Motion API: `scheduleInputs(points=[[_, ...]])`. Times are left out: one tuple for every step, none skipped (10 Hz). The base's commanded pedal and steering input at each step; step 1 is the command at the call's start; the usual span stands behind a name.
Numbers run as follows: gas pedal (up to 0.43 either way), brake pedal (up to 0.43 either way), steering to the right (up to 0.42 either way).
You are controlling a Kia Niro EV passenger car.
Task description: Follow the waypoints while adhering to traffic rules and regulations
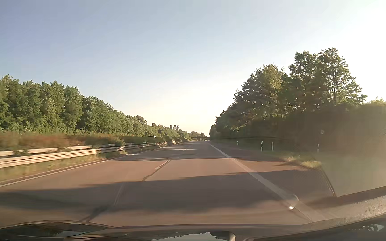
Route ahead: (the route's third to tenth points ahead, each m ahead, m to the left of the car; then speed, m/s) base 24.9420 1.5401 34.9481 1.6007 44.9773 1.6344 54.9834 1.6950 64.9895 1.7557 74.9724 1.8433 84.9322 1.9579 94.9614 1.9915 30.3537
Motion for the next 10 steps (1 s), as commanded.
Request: scheduleInputs(points=[[0.350,0.000,0.001],[0.350,0.000,0.001],[0.350,0.000,0.001],[0.350,0.000,0.001],[0.350,0.000,0.001],[0.350,0.000,0.000],[0.350,0.000,0.000],[0.350,0.000,0.000],[0.358,0.000,0.000],[0.358,0.000,0.000]])
